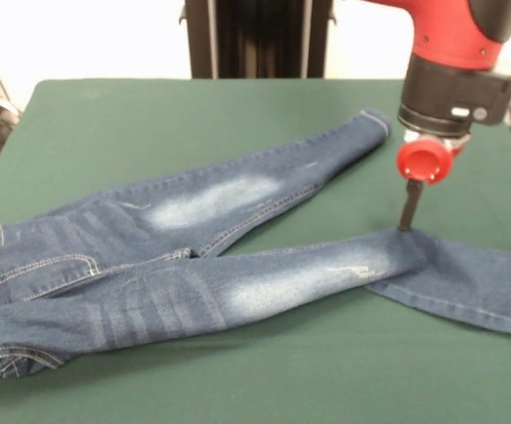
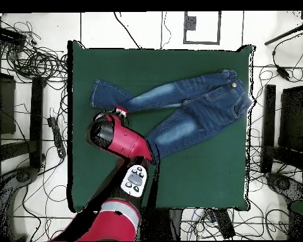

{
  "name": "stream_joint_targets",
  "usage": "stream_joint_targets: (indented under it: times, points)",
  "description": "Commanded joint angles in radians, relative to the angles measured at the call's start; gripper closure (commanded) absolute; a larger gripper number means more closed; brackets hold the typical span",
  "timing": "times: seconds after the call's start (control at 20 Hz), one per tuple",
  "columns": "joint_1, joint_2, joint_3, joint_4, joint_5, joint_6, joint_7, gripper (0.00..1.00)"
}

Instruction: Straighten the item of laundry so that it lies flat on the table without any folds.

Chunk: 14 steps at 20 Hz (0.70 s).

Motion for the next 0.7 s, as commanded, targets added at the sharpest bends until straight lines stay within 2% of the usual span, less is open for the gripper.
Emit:
stream_joint_targets:
  times: [0.05, 0.25, 0.45, 0.6, 0.7]
  points:
    - [-0.029, -0.061, 0.007, -0.017, -0.070, 0.270, 0.014, 0.00]
    - [-0.041, -0.111, 0.014, 0.020, -0.094, 0.285, 0.013, 0.00]
    - [-0.060, -0.122, 0.011, 0.017, -0.117, 0.294, 0.009, 0.00]
    - [-0.073, -0.126, -0.013, -0.026, -0.140, 0.341, 0.012, 0.00]
    - [-0.082, -0.109, -0.047, -0.094, -0.163, 0.389, 0.021, 0.00]
